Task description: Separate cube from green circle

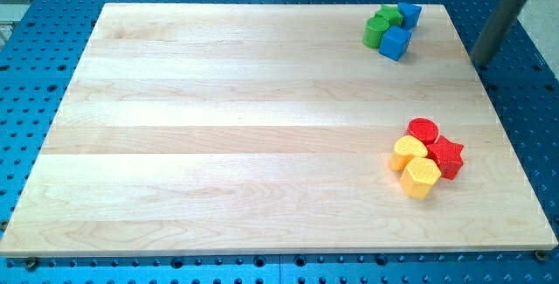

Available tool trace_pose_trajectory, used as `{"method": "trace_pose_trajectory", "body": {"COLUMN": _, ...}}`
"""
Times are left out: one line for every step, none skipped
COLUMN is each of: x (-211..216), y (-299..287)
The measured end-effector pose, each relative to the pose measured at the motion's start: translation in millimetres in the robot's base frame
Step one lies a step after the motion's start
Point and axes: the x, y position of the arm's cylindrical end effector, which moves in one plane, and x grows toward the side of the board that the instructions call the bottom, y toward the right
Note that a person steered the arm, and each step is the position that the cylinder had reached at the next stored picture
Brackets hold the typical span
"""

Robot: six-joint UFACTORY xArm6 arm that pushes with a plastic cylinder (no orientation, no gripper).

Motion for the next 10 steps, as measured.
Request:
{"method": "trace_pose_trajectory", "body": {"x": -12.9, "y": -38.7}}
{"method": "trace_pose_trajectory", "body": {"x": -13.2, "y": -95.9}}
{"method": "trace_pose_trajectory", "body": {"x": -7.8, "y": -140.2}}
{"method": "trace_pose_trajectory", "body": {"x": 41.0, "y": -204.8}}
{"method": "trace_pose_trajectory", "body": {"x": 52.0, "y": -230.9}}
{"method": "trace_pose_trajectory", "body": {"x": 14.4, "y": -226.5}}
{"method": "trace_pose_trajectory", "body": {"x": 23.9, "y": -284.2}}
{"method": "trace_pose_trajectory", "body": {"x": 87.4, "y": -288.2}}
{"method": "trace_pose_trajectory", "body": {"x": 105.3, "y": -237.7}}
{"method": "trace_pose_trajectory", "body": {"x": 126.8, "y": -249.0}}
